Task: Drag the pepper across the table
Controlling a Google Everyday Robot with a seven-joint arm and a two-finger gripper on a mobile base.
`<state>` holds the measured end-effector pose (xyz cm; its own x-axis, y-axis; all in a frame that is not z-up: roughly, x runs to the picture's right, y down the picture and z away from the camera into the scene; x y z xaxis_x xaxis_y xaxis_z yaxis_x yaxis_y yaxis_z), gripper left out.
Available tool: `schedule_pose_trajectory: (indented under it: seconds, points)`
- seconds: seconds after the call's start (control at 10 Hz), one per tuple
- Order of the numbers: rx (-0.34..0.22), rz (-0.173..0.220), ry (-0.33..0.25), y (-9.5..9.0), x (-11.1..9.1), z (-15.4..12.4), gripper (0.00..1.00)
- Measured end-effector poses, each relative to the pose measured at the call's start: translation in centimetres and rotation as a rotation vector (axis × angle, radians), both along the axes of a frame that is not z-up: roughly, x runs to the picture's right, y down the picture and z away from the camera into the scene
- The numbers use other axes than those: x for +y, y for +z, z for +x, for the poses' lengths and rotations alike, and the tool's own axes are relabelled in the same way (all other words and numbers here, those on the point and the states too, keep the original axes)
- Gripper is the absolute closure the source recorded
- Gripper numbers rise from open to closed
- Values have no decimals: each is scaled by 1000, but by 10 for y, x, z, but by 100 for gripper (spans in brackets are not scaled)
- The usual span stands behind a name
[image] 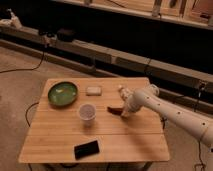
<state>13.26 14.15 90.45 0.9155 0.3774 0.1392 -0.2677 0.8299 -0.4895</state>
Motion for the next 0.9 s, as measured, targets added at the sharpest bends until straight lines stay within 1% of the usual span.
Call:
schedule_pose_trajectory:
  seconds: [0.5, 0.9]
  points:
    - [-3, 25, -20, 9, -14, -11, 62]
    - [0, 41, -42, 18, -20, -19, 62]
